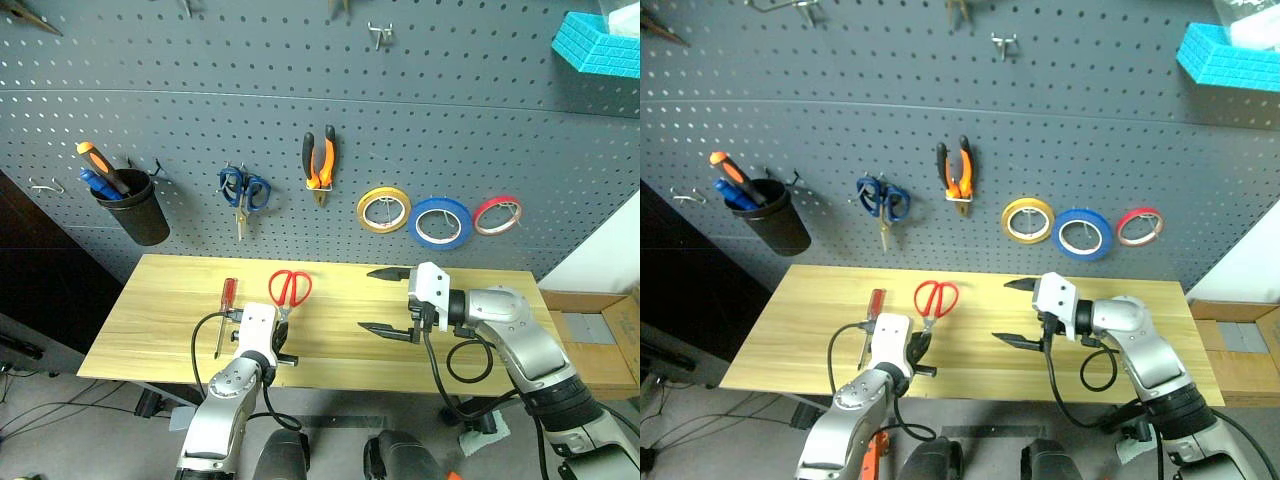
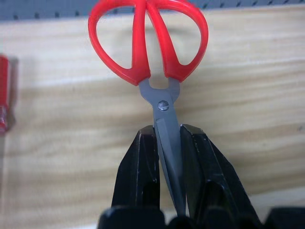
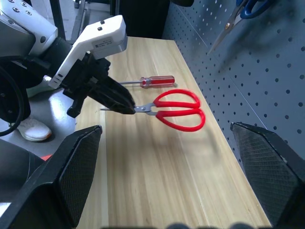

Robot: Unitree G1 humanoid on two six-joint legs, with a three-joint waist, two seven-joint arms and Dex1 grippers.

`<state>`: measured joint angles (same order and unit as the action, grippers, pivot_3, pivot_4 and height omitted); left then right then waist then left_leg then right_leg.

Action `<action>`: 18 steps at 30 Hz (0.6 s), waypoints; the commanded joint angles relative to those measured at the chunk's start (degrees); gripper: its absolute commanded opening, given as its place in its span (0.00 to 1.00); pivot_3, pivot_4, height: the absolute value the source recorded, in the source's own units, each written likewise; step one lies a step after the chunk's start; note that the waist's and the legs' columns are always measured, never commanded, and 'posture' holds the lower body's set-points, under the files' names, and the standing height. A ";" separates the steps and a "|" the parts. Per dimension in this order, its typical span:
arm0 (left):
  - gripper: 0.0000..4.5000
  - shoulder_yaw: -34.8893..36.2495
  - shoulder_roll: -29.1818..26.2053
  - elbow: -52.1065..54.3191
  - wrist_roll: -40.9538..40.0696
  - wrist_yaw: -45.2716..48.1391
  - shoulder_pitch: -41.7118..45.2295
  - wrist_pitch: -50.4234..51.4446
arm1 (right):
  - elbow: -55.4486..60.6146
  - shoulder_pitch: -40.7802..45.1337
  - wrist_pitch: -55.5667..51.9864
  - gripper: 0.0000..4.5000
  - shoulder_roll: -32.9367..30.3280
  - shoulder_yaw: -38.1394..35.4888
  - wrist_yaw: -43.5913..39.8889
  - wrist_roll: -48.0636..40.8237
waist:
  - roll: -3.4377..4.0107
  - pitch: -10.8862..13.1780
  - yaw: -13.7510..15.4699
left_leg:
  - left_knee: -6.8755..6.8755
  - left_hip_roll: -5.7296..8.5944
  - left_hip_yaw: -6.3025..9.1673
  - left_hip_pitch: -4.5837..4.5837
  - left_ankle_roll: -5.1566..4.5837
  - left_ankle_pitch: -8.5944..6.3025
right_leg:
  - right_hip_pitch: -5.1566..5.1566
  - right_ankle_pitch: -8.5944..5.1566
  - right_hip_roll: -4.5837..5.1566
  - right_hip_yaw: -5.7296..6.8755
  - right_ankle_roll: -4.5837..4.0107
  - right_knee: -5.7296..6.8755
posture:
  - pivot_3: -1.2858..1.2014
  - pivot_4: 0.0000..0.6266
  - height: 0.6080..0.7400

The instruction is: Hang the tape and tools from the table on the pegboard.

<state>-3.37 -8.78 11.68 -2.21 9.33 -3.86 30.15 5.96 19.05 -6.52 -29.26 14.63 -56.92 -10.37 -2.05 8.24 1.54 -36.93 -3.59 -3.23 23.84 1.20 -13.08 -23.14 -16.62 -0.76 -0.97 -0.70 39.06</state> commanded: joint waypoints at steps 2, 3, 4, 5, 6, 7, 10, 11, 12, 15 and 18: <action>0.08 -0.55 -1.88 6.17 2.15 0.20 -1.92 -7.37 | 2.26 0.48 0.82 1.00 0.17 -2.24 0.38 -1.69 | -0.02 -0.11 -0.02 | 0.00 0.00 -0.01 -0.01 0.00 0.00 | 0.00 0.00 0.00 -0.01 0.00 0.00 | 0.57 0.14 1.00; 0.08 -0.67 -2.58 7.06 2.73 0.40 -2.50 -9.33 | 2.56 0.31 0.50 1.00 0.37 -2.47 0.73 -1.89 | 0.00 -0.17 -0.02 | 0.01 -0.01 -0.01 -0.01 0.00 0.00 | 0.00 0.00 0.00 -0.01 -0.01 0.01 | 0.57 0.13 1.00; 0.08 -0.79 -3.01 7.45 3.05 0.48 -2.80 -10.65 | 2.64 0.24 0.34 1.00 0.53 -2.64 0.93 -2.00 | 0.01 -0.20 -0.03 | 0.00 -0.01 -0.01 -0.01 0.00 0.00 | 0.00 0.01 0.00 -0.01 -0.01 0.01 | 0.57 0.13 1.00; 0.08 -0.68 -3.35 8.00 3.38 0.31 -3.24 -12.47 | 2.86 0.23 0.10 1.00 0.69 -2.80 1.17 -2.11 | 0.03 -0.25 -0.02 | 0.00 -0.01 -0.01 -0.02 0.00 0.00 | 0.00 0.01 0.00 -0.01 -0.01 0.02 | 0.57 0.12 1.00; 0.08 -0.59 -3.70 8.42 3.75 0.18 -3.67 -14.17 | 3.06 0.26 0.02 1.00 0.81 -2.89 1.36 -2.15 | 0.02 -0.33 -0.01 | 0.00 -0.01 -0.01 -0.02 0.00 0.00 | 0.00 0.01 0.00 0.00 -0.01 0.03 | 0.57 0.12 1.00; 0.08 -0.60 -4.07 8.61 4.12 0.18 -4.04 -15.48 | 3.15 0.33 0.02 1.00 0.92 -2.95 1.46 -2.12 | 0.01 -0.41 0.00 | -0.01 -0.01 -0.01 -0.02 0.00 0.00 | 0.00 0.01 0.00 0.00 -0.01 0.03 | 0.57 0.12 1.00; 0.08 0.12 -4.18 9.75 4.52 -0.47 -6.05 -19.80 | 3.68 0.54 -0.18 1.00 1.26 -3.10 2.02 -2.25 | 0.00 -0.68 -0.02 | -0.02 0.00 -0.03 -0.02 0.00 0.00 | 0.00 0.01 0.00 -0.02 -0.01 0.03 | 0.57 0.10 1.00; 0.08 0.48 -4.23 10.44 4.89 -0.93 -6.85 -21.85 | 3.77 0.69 -0.06 1.00 1.45 -3.15 2.30 -2.27 | 0.00 -0.86 -0.01 | -0.02 0.00 -0.03 -0.02 0.00 0.00 | 0.00 0.01 0.00 -0.02 -0.01 0.03 | 0.57 0.10 1.00; 0.08 0.83 -4.19 11.03 5.25 -1.45 -7.35 -23.45 | 3.59 0.97 0.11 1.00 1.65 -3.24 2.52 -2.31 | 0.00 -1.04 -0.01 | -0.02 0.00 -0.03 -0.02 0.00 0.00 | 0.00 0.01 0.00 -0.02 -0.01 0.03 | 0.57 0.08 1.00; 0.08 1.97 -3.51 12.08 5.81 -3.09 -8.37 -26.08 | 2.83 1.87 0.79 1.00 2.30 -3.52 3.10 -2.47 | -0.02 -1.71 0.03 | -0.01 -0.01 -0.02 -0.03 0.00 0.00 | 0.00 0.01 0.00 0.00 -0.01 0.04 | 0.58 0.06 1.00; 0.08 2.57 -2.83 12.80 6.19 -3.98 -8.86 -28.20 | 2.44 2.75 1.43 1.00 3.23 -3.74 3.40 -2.69 | -0.01 -2.59 0.09 | -0.04 0.00 -0.03 -0.05 0.00 0.01 | 0.02 0.01 -0.01 -0.01 -0.01 0.07 | 0.58 0.04 1.00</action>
<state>-1.28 -12.05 21.34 3.52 6.13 -12.83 4.49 7.38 20.19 -6.56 -26.31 12.51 -54.02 -12.15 -2.06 5.65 1.63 -36.97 -3.58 -3.27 23.79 1.20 -13.08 -23.12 -16.61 -0.77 -0.98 -0.71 39.12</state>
